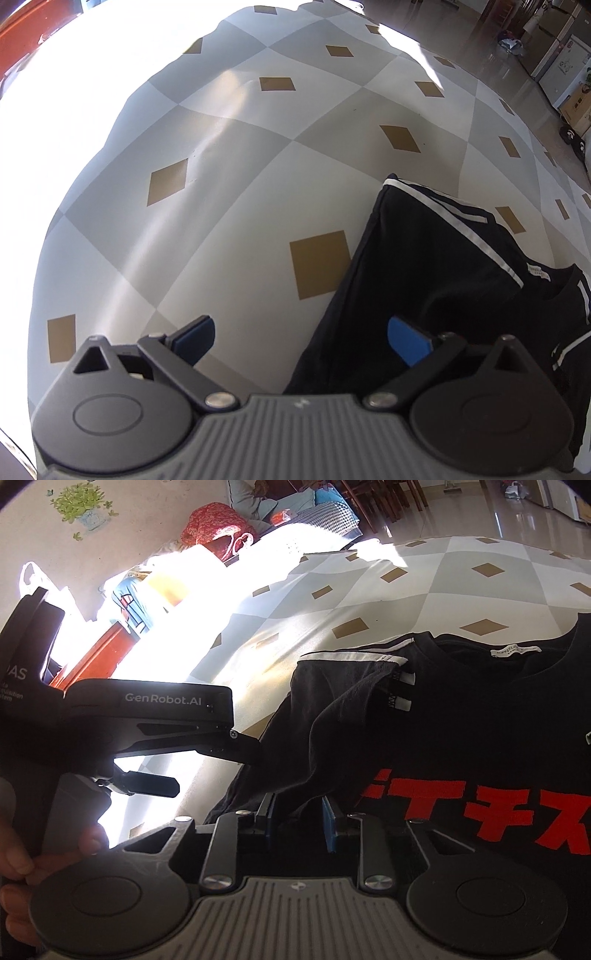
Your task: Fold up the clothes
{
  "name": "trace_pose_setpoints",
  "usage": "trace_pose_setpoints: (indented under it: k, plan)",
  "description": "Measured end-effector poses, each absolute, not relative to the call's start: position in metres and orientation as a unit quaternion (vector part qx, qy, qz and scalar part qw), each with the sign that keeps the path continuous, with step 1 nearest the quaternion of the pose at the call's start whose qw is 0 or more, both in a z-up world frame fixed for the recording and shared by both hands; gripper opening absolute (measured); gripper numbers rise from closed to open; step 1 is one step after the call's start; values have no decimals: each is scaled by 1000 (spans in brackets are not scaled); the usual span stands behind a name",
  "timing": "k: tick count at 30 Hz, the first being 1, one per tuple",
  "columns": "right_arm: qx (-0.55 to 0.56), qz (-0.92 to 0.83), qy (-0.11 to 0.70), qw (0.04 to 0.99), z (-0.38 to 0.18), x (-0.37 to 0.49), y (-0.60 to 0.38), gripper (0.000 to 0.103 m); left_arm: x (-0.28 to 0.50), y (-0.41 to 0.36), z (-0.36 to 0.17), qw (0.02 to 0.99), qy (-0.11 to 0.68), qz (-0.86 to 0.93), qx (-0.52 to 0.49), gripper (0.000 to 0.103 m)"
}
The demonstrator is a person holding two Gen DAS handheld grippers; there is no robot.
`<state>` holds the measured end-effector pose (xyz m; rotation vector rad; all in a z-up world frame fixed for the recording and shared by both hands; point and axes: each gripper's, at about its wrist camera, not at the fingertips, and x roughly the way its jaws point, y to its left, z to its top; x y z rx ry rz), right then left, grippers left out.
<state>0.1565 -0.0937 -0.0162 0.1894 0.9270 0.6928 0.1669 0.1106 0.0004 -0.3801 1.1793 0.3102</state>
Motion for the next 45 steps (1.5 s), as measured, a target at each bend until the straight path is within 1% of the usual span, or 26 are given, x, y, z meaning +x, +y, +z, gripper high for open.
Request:
trace_pose_setpoints:
  k: [2,5,12,15,19,21,23,29,33,37,40,45]
  plan:
    - [71,329,430,837,-16,154,-90,10,167,111,0,803,550,147,-176,100]
    - [43,338,423,839,-13,148,-87,4,167,112,-1,803,550,151,-175,102]
    - [-1,367,420,830,-5,127,-89,3,170,114,-2,805,546,159,-172,102]
    - [-11,362,443,820,-10,123,-92,3,171,111,-4,804,549,159,-164,102]
    - [5,332,460,823,-9,126,-102,3,171,102,-6,807,551,146,-153,103]
    - [6,311,462,830,-5,129,-107,6,171,97,-5,812,549,139,-141,103]
    - [13,290,466,836,-2,132,-114,17,171,91,-4,818,546,133,-127,103]
    - [17,230,466,854,4,139,-137,30,171,68,-11,824,552,107,-74,103]
    - [30,201,471,858,7,141,-153,32,170,55,-19,821,560,101,-40,103]
    - [29,179,460,869,14,140,-167,33,165,51,-20,827,552,100,-32,103]
    - [26,163,449,878,21,138,-178,36,163,50,-20,830,548,99,-28,103]
    - [39,123,449,884,25,139,-204,38,159,46,-17,834,542,101,-18,103]
